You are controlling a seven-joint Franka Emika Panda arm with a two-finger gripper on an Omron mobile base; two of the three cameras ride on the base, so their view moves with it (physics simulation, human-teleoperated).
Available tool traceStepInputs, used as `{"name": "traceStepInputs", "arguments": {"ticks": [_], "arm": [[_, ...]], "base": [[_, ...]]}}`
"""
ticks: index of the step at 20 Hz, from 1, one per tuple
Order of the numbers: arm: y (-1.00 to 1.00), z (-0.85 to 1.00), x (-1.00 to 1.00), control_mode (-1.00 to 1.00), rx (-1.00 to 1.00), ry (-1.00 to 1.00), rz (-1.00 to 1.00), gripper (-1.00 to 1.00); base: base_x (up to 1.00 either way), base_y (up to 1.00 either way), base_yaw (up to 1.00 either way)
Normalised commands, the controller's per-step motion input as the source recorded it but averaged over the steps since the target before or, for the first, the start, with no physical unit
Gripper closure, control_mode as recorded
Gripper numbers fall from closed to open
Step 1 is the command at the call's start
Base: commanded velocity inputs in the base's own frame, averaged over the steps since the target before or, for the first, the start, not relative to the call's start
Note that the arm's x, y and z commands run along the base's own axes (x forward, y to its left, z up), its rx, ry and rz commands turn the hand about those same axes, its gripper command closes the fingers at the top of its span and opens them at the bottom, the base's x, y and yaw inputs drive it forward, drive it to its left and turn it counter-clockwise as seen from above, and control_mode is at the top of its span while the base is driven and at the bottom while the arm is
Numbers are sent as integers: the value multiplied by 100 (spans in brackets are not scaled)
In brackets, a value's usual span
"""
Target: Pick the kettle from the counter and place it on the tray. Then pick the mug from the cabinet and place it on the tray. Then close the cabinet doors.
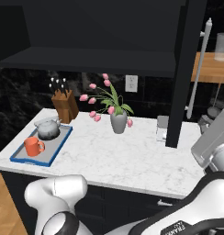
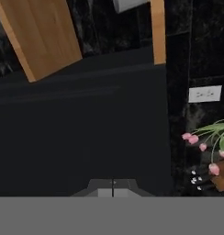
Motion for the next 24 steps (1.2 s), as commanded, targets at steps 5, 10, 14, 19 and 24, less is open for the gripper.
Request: {"name": "traceStepInputs", "arguments": {"ticks": [5, 10, 14, 19, 24], "arm": [[100, 37, 0, -100, -3, -5, 0, 100], [100, 38, 0, -100, -10, 0, 0, 100], [100, 56, 0, -100, -9, 0, 0, 100], [100, 35, 0, -100, -9, 5, 0, 100], [91, 0, 35, -100, -6, 23, -2, 100]], "base": [[0, 0, 0], [0, 0, 0], [0, 0, 0], [0, 0, 0], [0, 0, 0]]}}
